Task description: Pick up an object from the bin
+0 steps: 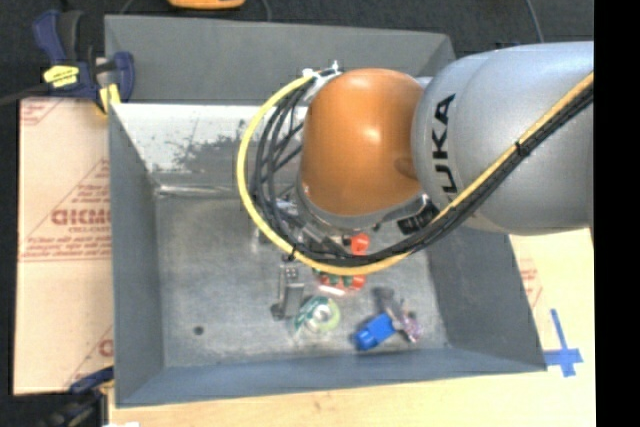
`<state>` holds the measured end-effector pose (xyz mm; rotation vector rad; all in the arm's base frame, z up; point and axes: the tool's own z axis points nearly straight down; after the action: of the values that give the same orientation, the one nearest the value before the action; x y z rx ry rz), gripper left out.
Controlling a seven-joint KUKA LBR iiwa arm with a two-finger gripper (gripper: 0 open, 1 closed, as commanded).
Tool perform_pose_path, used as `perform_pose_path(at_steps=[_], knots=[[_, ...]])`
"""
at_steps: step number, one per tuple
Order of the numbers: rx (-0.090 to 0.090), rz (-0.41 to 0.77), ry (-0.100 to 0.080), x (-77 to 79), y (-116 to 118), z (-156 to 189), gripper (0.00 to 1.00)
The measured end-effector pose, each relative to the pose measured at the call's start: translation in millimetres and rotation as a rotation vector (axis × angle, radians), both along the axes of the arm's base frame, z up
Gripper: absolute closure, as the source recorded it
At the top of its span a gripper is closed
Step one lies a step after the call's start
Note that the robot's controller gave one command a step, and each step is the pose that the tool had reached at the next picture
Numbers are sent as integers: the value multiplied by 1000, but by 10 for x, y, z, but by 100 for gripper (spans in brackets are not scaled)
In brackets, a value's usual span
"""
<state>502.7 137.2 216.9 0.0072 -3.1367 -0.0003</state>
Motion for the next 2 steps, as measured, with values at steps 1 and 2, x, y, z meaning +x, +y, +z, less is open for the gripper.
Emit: perform_pose_path(at_steps=[1, 2], knots=[[-2, 408, -2, 2, -913, -750, 0], [3, 853, -3, -52, -992, -1353, 0]])
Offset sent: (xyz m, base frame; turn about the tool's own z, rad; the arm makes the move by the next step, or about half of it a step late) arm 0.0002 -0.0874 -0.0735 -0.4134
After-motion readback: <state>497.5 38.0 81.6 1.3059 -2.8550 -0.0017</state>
